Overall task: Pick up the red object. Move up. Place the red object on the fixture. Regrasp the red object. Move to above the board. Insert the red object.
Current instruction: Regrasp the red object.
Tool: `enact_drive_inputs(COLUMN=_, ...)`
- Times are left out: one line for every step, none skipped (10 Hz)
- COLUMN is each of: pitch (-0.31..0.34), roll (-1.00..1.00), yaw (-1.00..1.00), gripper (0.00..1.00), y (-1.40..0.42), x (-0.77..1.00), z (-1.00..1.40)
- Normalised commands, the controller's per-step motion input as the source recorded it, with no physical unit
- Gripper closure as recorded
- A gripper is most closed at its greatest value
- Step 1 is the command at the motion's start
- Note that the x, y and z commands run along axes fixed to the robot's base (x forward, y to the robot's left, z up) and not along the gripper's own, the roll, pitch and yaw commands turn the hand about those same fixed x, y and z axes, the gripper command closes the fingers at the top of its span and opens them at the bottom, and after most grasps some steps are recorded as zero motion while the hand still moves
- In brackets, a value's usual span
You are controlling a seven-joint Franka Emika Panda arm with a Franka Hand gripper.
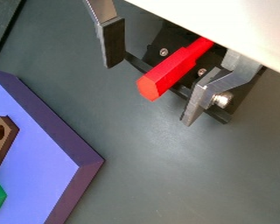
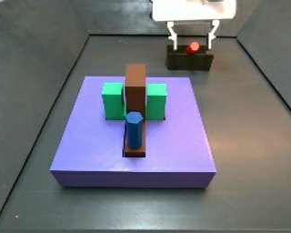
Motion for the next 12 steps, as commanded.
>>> enact_drive_inputs(pitch=0.000, roll=0.05, yaw=0.02, gripper=0.00, y=0.00, x=0.00, z=0.08)
enact_drive_inputs(pitch=-0.066, roll=0.34, yaw=0.22, gripper=0.00, y=0.00, x=-0.04, z=0.24)
enact_drive_inputs(pitch=-0.083, roll=0.47, yaw=0.30, gripper=0.00, y=-0.04, x=-0.06, z=0.34)
enact_drive_inputs(pitch=-0.120, roll=0.52, yaw=0.37, gripper=0.00, y=-0.10, x=-0.11, z=0.30)
enact_drive_inputs(pitch=-0.103, roll=0.65, yaw=0.38, gripper=0.00, y=-0.12, x=-0.13, z=0.22)
enact_drive_inputs(pitch=-0.074, roll=0.81, yaw=0.33, gripper=0.00, y=-0.15, x=-0.13, z=0.18)
enact_drive_inputs(pitch=0.000, roll=0.97, yaw=0.31, gripper=0.00, y=-0.12, x=-0.05, z=0.15)
enact_drive_inputs(pitch=0.054, roll=1.00, yaw=0.27, gripper=0.00, y=-0.11, x=0.00, z=0.10)
enact_drive_inputs(pitch=0.214, roll=1.00, yaw=0.21, gripper=0.00, y=-0.10, x=0.09, z=0.12)
enact_drive_inputs(pitch=0.346, roll=1.00, yaw=0.17, gripper=0.00, y=-0.08, x=0.26, z=0.16)
enact_drive_inputs(pitch=0.389, roll=1.00, yaw=0.12, gripper=0.00, y=-0.05, x=0.29, z=0.16)
enact_drive_inputs(pitch=0.411, roll=1.00, yaw=0.09, gripper=0.00, y=-0.05, x=0.29, z=0.15)
